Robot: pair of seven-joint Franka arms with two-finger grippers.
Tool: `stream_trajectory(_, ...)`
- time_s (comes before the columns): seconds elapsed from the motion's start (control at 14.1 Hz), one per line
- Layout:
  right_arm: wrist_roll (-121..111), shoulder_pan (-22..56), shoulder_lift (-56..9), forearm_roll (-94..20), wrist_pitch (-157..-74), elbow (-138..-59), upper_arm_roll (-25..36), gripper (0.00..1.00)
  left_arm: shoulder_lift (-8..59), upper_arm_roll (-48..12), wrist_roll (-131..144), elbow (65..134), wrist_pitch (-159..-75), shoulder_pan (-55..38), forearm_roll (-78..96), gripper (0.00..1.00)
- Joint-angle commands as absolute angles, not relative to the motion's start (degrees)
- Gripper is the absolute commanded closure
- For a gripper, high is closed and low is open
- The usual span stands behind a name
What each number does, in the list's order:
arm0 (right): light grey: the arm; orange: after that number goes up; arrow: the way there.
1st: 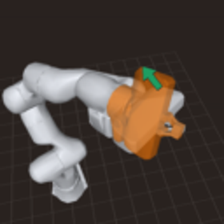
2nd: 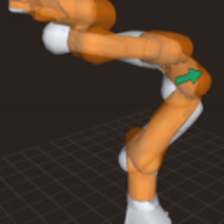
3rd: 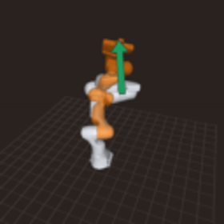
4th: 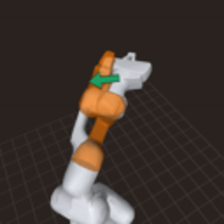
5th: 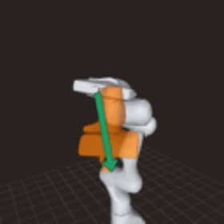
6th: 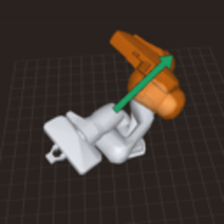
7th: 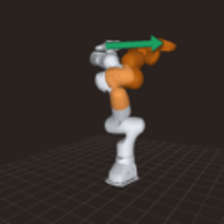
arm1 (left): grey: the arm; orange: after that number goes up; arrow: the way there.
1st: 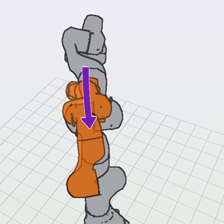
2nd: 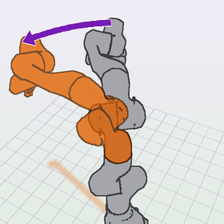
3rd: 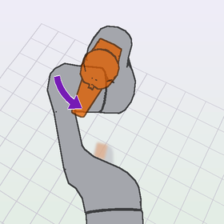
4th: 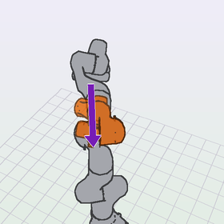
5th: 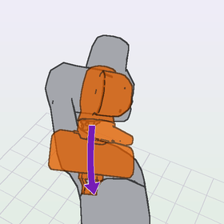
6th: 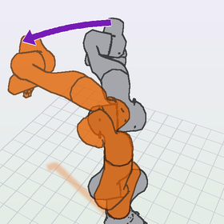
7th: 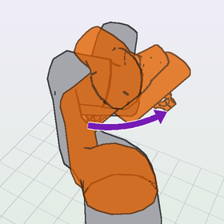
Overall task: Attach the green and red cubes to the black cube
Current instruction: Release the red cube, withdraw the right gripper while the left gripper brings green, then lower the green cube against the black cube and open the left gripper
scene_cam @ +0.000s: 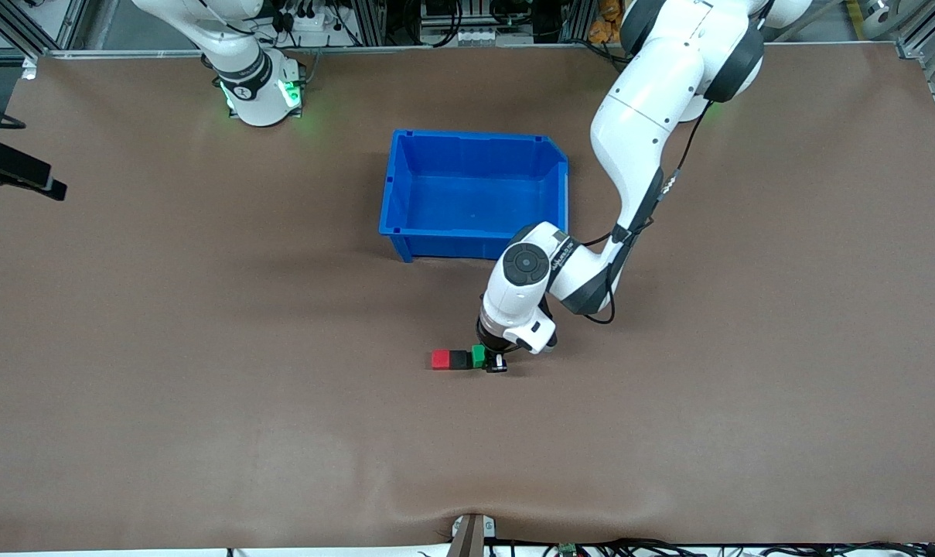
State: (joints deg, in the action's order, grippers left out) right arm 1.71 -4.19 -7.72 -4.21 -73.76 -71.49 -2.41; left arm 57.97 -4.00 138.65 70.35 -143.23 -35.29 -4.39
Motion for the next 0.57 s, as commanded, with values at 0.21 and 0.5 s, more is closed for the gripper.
stream_trajectory(0.21, 0.8, 1.6, 1.4, 2.2, -78.8, -82.8, -2.9, 0.0, 60.2, -1.7, 139.1, 68.1, -145.5, -37.6, -3.5, 1.0)
stream_trajectory(0.5, 0.8, 3.1, 0.5, 4.1, -77.6, -81.5, -2.6, 0.0, 60.9, -0.8, 139.1, 68.1, -147.9, -38.4, -3.5, 0.91)
